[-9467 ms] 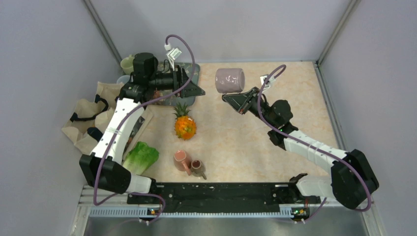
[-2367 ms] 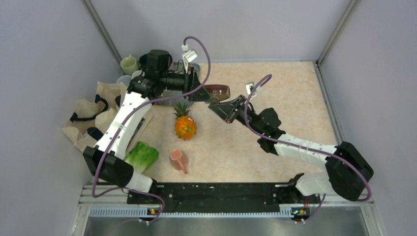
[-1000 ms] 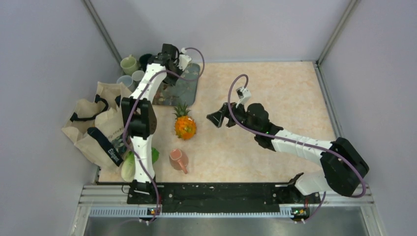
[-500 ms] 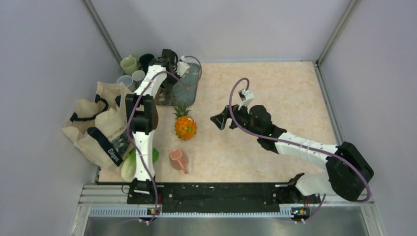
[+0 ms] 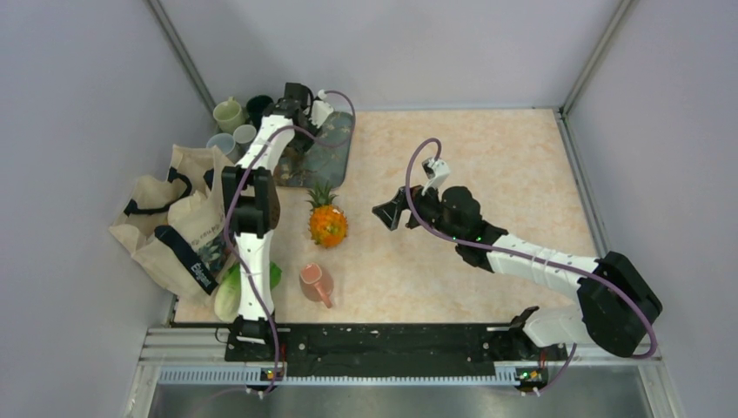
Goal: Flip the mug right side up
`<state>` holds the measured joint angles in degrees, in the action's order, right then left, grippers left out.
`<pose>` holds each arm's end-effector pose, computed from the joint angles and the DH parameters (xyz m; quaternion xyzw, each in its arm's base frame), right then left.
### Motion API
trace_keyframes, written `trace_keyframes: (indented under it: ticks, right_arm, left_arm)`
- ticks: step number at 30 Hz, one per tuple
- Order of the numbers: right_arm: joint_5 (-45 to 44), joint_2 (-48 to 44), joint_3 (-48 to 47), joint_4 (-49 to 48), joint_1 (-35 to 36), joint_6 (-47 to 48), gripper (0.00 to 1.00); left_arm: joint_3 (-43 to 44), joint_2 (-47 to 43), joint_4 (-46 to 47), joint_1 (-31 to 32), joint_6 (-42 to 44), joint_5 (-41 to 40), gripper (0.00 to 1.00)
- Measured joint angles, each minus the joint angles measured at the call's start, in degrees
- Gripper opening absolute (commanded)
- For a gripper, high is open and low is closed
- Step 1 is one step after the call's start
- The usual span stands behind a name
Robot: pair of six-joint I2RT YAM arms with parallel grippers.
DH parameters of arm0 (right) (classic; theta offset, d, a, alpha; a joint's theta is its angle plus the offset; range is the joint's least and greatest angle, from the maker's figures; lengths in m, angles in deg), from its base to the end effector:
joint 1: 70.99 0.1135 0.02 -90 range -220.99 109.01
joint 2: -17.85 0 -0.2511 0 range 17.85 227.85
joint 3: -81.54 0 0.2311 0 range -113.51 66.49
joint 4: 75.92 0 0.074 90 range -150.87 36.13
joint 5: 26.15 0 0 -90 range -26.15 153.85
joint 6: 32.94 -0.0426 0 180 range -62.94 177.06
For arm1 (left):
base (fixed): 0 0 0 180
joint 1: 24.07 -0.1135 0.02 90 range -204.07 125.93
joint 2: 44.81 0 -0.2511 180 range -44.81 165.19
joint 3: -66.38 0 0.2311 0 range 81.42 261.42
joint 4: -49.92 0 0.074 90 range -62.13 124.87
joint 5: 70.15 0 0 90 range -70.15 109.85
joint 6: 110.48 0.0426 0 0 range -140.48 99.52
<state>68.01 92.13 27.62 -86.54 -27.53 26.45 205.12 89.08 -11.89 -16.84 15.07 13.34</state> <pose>0.2036 0.1972 0.2551 -0.1087 0.7567 0.4101 0.4974 0.4845 -0.0566 0.2165 0.3341 0.8971 0.1222 0.2619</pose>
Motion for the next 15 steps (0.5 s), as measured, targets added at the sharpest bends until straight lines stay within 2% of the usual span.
trace_keyframes:
  ticks: [5,8,11,13,15]
  right_arm:
    - [0.0,0.0,0.0,0.2,0.0,0.3,0.99]
    - [0.0,0.0,0.0,0.8,0.0,0.7,0.99]
    - [0.1,0.0,0.0,1.5,0.0,1.1,0.99]
    - [0.2,0.0,0.0,1.7,0.0,1.2,0.99]
    - [0.2,0.0,0.0,1.9,0.0,1.5,0.99]
  left_arm:
    - [-1.0,-1.4,1.5,0.0,-0.5,1.6,0.65]
    - [-7.4,-6.9,5.2,0.1,-1.2,4.8,0.71]
    - [-16.4,-15.7,10.3,0.3,-2.1,8.3,0.72]
    - [-17.5,-19.0,11.6,0.5,-2.5,9.8,0.63]
    - [-17.6,-21.0,13.7,0.9,-2.7,10.6,0.35]
